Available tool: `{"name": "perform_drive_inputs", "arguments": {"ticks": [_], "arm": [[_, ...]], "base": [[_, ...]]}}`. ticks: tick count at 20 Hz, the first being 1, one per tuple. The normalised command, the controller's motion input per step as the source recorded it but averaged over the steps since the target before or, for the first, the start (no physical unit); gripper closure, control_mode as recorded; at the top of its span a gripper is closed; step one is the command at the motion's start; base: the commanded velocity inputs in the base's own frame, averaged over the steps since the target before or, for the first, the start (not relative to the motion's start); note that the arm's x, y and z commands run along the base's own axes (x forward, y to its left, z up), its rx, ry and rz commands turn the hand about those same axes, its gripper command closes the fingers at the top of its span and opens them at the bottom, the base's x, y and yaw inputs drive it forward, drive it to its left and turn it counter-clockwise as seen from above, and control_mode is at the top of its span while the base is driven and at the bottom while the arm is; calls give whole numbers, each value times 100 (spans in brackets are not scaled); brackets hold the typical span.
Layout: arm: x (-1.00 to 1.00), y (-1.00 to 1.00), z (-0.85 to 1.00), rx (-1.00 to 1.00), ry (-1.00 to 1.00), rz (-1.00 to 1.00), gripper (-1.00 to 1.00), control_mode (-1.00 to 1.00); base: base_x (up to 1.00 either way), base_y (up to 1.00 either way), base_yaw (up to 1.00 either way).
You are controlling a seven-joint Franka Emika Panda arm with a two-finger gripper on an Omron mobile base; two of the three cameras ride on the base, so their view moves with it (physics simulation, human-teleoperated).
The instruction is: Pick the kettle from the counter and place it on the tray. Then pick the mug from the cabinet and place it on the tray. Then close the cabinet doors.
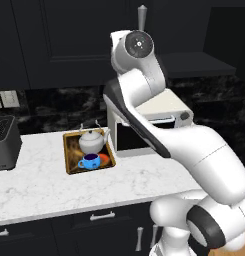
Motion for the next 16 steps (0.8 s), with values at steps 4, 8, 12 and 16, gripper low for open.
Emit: {"name": "perform_drive_inputs", "arguments": {"ticks": [4, 8, 12, 16], "arm": [[-70, 0, 2, -2, 0, 0, -100, -100], [-61, 0, 0, -2, 0, 0, -100, -100], [-64, -8, 0, 0, 0, 0, -100, -100], [-50, -6, 0, 0, 0, 0, -100, -100]], "base": [[0, 0, 0], [0, 0, 0], [0, 0, 0], [0, 0, 0]]}}
